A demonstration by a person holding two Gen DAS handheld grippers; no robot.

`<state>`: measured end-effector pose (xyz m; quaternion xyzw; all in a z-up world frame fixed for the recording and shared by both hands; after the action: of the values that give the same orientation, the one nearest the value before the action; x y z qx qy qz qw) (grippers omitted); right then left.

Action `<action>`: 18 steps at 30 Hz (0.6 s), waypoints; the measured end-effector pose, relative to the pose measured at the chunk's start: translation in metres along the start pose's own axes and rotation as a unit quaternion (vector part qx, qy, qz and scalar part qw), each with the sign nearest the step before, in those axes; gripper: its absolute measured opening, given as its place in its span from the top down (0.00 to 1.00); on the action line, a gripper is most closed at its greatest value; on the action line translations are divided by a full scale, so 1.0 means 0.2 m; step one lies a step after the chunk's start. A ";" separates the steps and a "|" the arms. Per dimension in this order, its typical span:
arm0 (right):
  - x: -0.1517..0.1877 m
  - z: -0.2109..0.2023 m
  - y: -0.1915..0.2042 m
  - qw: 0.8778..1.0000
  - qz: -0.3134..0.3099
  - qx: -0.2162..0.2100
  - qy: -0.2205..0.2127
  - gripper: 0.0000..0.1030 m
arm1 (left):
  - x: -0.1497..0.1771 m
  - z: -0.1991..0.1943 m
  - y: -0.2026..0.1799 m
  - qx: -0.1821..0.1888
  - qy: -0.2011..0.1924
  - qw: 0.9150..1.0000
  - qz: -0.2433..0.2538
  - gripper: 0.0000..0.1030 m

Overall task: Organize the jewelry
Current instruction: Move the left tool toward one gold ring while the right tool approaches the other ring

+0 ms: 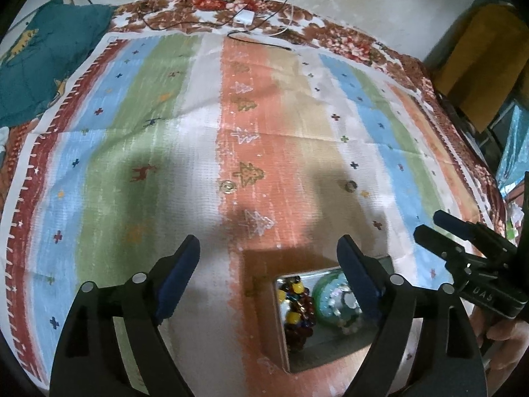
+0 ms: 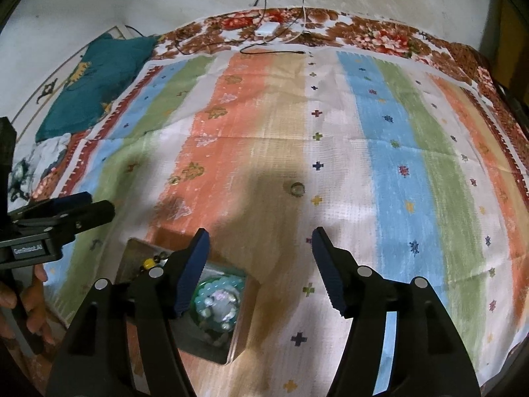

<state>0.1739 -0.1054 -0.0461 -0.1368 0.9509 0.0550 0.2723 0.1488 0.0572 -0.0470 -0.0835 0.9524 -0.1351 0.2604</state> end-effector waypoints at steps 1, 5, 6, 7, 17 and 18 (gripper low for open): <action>-0.01 0.01 0.00 1.000 0.001 0.001 0.000 0.38 | -0.01 0.00 0.00 -0.001 0.000 1.000 -0.001 0.17; -0.03 0.04 -0.02 1.000 0.005 0.007 0.003 0.31 | -0.04 0.05 0.02 -0.009 0.005 1.000 -0.002 0.14; -0.04 0.05 -0.02 1.000 0.005 0.008 0.004 0.30 | -0.04 0.06 0.02 -0.013 0.005 1.000 -0.004 0.13; -0.04 0.05 -0.02 1.000 0.004 0.008 0.004 0.29 | -0.05 0.07 0.03 -0.016 0.006 1.000 -0.006 0.12; -0.09 0.14 -0.04 1.000 0.007 0.015 0.017 0.18 | -0.10 0.14 0.08 -0.025 0.018 0.999 -0.019 0.06; -0.10 0.15 -0.05 1.000 0.007 0.017 0.019 0.17 | -0.10 0.15 0.08 -0.025 0.018 0.999 -0.019 0.06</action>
<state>0.2072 -0.1044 -0.0615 -0.1269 0.9575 0.0377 0.2562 0.1796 0.0705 -0.0667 -0.1058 0.9583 -0.1173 0.2381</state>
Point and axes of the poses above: each gripper's, at about its wrist camera, not at the fingertips, and z roughly the way its jaws point, y to its left, x to its underside, the point moved 2 cm from there along z, roughly the way its jaws point, and after that the axes turned 3 degrees about x, right-handed, at the moved point
